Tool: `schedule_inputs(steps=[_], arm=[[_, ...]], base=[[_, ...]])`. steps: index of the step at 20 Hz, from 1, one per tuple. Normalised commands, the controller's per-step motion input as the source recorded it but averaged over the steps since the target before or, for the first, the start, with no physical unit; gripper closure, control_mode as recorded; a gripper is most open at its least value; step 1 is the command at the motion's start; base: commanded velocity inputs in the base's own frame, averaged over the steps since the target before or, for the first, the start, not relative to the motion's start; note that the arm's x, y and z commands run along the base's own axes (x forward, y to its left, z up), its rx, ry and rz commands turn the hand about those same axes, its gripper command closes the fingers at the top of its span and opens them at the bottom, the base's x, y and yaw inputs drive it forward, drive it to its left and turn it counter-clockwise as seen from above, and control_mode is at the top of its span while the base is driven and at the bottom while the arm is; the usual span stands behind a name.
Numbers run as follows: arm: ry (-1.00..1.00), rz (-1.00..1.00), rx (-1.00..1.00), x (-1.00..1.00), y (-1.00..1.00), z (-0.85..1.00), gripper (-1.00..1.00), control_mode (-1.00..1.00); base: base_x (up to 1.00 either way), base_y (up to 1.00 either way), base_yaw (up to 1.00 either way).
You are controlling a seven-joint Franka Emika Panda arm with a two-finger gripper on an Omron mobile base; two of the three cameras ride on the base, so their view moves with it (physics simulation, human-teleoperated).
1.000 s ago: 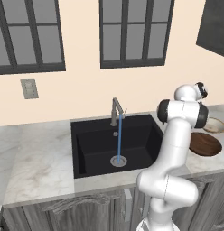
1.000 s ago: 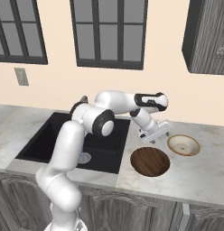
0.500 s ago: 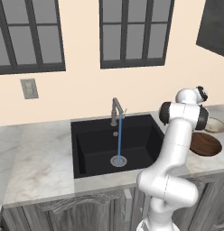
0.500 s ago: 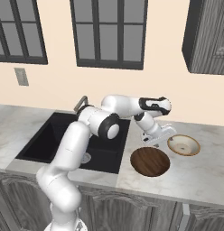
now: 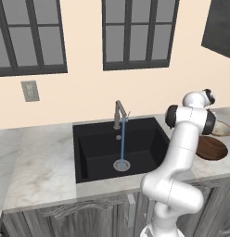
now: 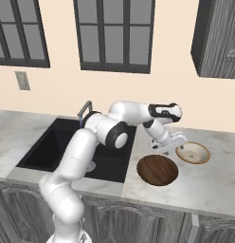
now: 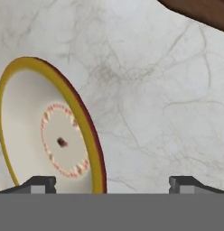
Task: Rinse each bowl for a few seconds and place them down in the sink or on the counter.
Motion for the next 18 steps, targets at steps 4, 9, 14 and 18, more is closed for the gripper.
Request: schedule_inputs(steps=[4,9,14,18], arm=[[0.06,-0.08,0.09,0.29,-0.16,0.0,-1.0,-1.0],[0.07,-0.06,0.1,0.33,-0.28,0.0,-1.0,-1.0],[0.07,-0.05,0.09,0.34,-0.27,0.0,-1.0,-1.0],[0.08,-0.06,0.08,0.35,-0.21,0.0,-1.0,-1.0]], base=[[0.0,0.0,0.0],[0.0,0.0,0.0],[0.0,0.0,0.0],[0.0,0.0,0.0]])
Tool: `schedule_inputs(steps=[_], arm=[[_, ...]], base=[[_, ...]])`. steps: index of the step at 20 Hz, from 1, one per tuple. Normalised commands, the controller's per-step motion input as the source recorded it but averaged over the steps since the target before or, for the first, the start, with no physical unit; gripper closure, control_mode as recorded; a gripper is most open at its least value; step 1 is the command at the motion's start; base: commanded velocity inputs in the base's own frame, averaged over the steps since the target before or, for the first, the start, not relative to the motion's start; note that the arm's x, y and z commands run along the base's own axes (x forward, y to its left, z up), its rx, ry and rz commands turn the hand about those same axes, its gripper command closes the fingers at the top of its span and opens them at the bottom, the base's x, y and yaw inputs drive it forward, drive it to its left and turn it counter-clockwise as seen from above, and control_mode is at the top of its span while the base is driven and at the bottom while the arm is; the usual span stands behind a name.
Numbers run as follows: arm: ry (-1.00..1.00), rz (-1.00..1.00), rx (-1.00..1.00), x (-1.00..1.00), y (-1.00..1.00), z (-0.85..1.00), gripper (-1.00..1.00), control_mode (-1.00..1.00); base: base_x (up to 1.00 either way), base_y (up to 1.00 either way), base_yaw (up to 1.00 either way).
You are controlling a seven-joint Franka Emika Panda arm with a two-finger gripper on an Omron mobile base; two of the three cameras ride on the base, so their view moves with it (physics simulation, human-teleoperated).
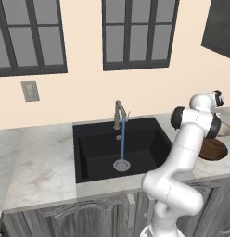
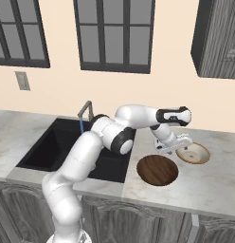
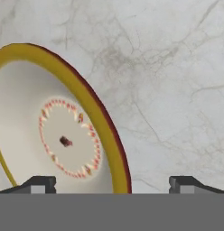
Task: Rinse each bowl for a few seconds and place them down in the sink or on the counter.
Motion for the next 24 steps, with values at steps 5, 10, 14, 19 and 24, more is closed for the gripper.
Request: schedule_inputs(steps=[5,10,14,19,24], arm=[[0.09,-0.06,0.08,0.33,-0.19,0.0,1.0,-1.0],[0.11,-0.07,0.09,0.25,-0.18,0.0,1.0,-1.0],[0.11,-0.06,0.09,0.21,-0.24,0.0,1.0,-1.0],[0.1,-0.05,0.09,0.16,-0.24,-0.01,1.0,-1.0],[0.01,-0.01,0.08,-0.01,-0.03,0.17,1.0,-1.0]], base=[[0.0,0.0,0.0],[0.0,0.0,0.0],[0.0,0.0,0.0],[0.0,0.0,0.0],[0.0,0.0,0.0]])
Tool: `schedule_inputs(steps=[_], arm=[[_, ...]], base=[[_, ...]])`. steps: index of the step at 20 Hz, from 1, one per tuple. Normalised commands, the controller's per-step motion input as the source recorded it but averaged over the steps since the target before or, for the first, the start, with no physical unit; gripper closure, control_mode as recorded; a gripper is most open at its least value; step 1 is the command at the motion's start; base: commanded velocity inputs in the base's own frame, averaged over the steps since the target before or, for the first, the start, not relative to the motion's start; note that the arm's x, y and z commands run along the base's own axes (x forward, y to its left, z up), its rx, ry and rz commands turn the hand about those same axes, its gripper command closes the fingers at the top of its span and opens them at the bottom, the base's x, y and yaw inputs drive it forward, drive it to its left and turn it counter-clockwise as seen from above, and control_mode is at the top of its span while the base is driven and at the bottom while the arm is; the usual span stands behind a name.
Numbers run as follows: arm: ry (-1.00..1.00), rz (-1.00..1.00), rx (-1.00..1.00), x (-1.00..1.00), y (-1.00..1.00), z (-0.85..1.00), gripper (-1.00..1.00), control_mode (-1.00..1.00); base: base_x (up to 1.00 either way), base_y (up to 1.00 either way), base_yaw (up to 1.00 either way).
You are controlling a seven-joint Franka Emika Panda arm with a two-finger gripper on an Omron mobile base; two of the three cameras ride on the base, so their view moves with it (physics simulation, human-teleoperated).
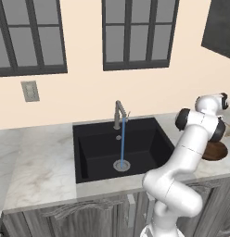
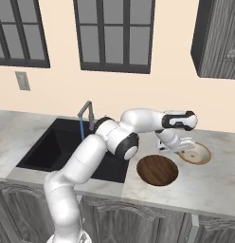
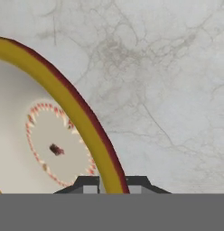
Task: Rinse each bowl for a few seconds and place them down in the sink or on the counter.
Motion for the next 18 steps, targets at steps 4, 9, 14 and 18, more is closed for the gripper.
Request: schedule_inputs(steps=[4,9,14,18], arm=[[-0.05,0.0,0.02,-0.23,0.12,0.46,1.0,-1.0],[-0.04,0.02,0.0,-0.27,0.28,0.55,1.0,-1.0],[-0.01,0.02,0.0,-0.22,0.49,0.4,1.0,-1.0],[0.0,0.08,0.01,-0.12,0.56,0.42,1.0,-1.0]], base=[[0.0,0.0,0.0],[0.0,0.0,0.0],[0.0,0.0,0.0],[0.0,0.0,0.0]])
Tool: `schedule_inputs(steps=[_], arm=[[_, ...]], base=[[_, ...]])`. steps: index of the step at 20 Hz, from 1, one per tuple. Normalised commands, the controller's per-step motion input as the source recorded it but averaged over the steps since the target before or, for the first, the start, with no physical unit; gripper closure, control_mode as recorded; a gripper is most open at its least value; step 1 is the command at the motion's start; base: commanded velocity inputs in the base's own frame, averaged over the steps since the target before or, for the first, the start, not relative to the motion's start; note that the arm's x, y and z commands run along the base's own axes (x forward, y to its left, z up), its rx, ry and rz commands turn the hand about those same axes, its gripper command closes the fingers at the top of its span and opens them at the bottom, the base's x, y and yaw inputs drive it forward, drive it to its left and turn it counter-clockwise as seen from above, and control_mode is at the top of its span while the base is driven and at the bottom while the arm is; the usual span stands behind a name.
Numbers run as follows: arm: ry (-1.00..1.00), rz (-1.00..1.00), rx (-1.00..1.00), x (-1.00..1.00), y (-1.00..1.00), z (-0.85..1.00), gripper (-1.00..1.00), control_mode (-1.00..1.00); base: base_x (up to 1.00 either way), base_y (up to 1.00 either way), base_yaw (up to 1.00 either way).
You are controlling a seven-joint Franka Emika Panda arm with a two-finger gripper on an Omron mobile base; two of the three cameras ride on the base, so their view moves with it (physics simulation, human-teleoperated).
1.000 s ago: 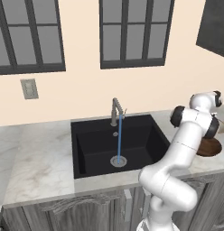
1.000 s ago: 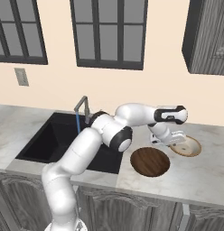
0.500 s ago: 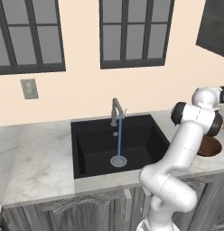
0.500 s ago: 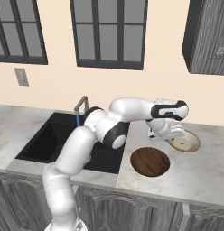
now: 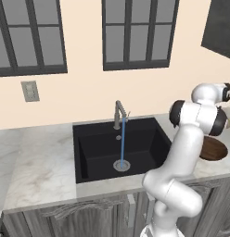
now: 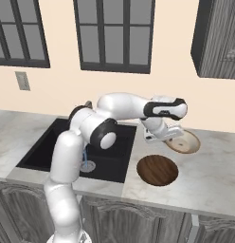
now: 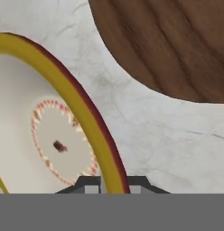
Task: Rinse each bowl for a few seconds and place them down in the sink or on the counter.
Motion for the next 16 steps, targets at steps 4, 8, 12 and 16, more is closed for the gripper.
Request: schedule_inputs(steps=[4,8,12,16], arm=[[-0.03,0.1,0.01,-0.07,0.61,0.42,1.0,-1.0],[-0.05,0.09,0.0,-0.04,0.69,0.43,1.0,-1.0],[-0.13,0.02,0.02,-0.05,0.71,0.41,1.0,-1.0],[-0.19,-0.08,0.04,-0.01,0.69,0.44,1.0,-1.0]], base=[[0.0,0.0,0.0],[0.0,0.0,0.0],[0.0,0.0,0.0],[0.0,0.0,0.0]])
